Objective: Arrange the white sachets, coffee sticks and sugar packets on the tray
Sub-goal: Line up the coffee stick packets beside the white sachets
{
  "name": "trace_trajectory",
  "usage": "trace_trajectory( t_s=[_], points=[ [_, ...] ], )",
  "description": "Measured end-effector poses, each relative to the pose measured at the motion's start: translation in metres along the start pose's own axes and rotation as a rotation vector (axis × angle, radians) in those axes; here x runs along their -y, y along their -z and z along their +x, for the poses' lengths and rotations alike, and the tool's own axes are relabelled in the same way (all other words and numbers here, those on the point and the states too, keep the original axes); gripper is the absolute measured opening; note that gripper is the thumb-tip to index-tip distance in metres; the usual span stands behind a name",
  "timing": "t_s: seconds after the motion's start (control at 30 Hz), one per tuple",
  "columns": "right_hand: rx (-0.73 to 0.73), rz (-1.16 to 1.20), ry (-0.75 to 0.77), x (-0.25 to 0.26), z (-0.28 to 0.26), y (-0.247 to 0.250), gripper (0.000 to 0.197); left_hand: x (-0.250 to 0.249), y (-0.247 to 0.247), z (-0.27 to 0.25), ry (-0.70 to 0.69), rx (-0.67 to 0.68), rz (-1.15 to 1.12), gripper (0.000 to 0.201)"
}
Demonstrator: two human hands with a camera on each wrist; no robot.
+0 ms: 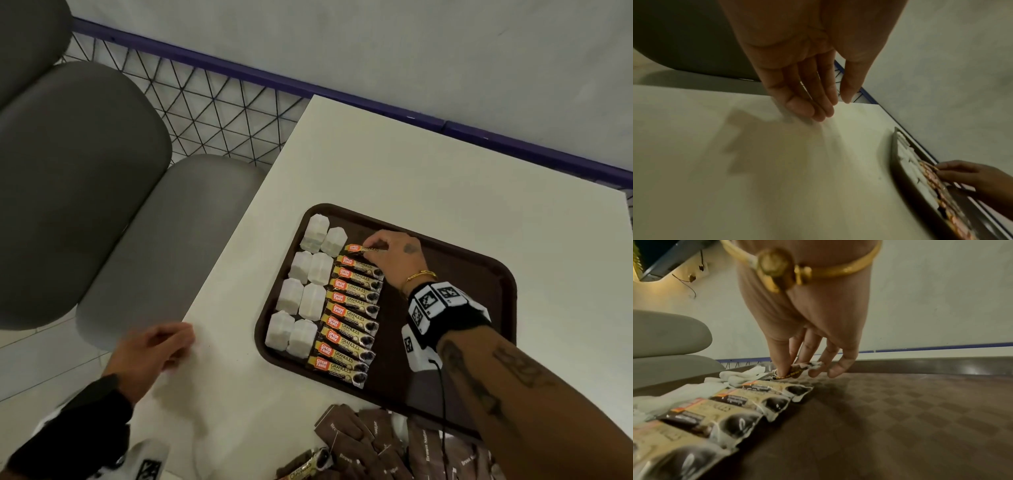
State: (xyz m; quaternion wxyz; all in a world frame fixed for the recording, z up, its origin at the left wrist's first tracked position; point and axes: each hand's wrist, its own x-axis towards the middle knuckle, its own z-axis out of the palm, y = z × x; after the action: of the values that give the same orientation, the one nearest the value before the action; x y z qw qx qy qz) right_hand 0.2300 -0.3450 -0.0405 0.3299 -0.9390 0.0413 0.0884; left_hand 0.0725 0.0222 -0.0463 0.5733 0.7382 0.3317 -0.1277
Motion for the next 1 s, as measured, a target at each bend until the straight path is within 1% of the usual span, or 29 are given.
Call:
trace_trajectory(
  t_s=[0.07,0.17,0.27,0.33,0.37,0.43,0.53,0.63,0.7,0.77,0.8,0.83,0.87,0.9,0.93,1.0],
  points=[
    [0.022,-0.040,0.019,0.001,0.000,-0.004,0.008,0.014,0.011,-0.010,-0.013,-0.006,0.046,0.006],
    [0.027,-0.085,0.033,0.002,-0.002,-0.008,0.009,0.026,0.009,-0.022,-0.046,0.035,0.139,0.006],
    [0.031,-0.114,0.040,0.004,-0.005,-0.005,0.013,0.026,-0.006,-0.032,-0.136,0.116,0.281,0.007],
    [-0.014,-0.132,0.055,0.008,-0.012,-0.001,0.018,0.022,-0.018,-0.039,-0.228,0.168,0.372,0.008],
    [-0.035,-0.122,0.071,0.010,-0.018,0.002,0.018,0.019,-0.025,-0.043,-0.262,0.196,0.412,0.009],
    [-0.041,-0.056,0.118,0.018,-0.037,0.004,0.015,0.013,-0.038,-0.052,-0.283,0.272,0.463,0.010],
    [0.062,0.034,0.188,0.029,-0.086,0.003,0.009,0.010,-0.053,-0.063,-0.303,0.415,0.543,0.012],
    [0.290,0.061,0.243,0.032,-0.148,-0.008,0.010,0.009,-0.063,-0.072,-0.327,0.564,0.706,0.014],
    [0.469,0.000,0.274,0.028,-0.187,-0.023,0.013,0.008,-0.070,-0.079,-0.358,0.654,0.901,0.017],
    [0.584,-0.162,0.307,0.023,-0.217,-0.040,0.029,0.007,-0.080,-0.088,-0.408,0.731,1.103,0.021],
    [0.598,-0.258,0.322,0.020,-0.228,-0.046,0.040,0.007,-0.085,-0.092,-0.436,0.765,1.192,0.024],
    [0.596,-0.335,0.321,0.018,-0.235,-0.052,0.044,0.009,-0.090,-0.096,-0.463,0.793,1.267,0.028],
    [0.583,-0.380,0.310,0.017,-0.240,-0.055,0.040,0.010,-0.095,-0.098,-0.486,0.814,1.323,0.031],
    [0.570,-0.394,0.299,0.017,-0.242,-0.056,0.031,0.012,-0.098,-0.098,-0.505,0.827,1.357,0.032],
    [0.559,-0.386,0.288,0.016,-0.242,-0.057,0.022,0.014,-0.100,-0.098,-0.517,0.830,1.371,0.031],
    [0.552,-0.358,0.259,0.014,-0.241,-0.057,0.013,0.015,-0.102,-0.098,-0.526,0.811,1.364,0.026]
  ],
)
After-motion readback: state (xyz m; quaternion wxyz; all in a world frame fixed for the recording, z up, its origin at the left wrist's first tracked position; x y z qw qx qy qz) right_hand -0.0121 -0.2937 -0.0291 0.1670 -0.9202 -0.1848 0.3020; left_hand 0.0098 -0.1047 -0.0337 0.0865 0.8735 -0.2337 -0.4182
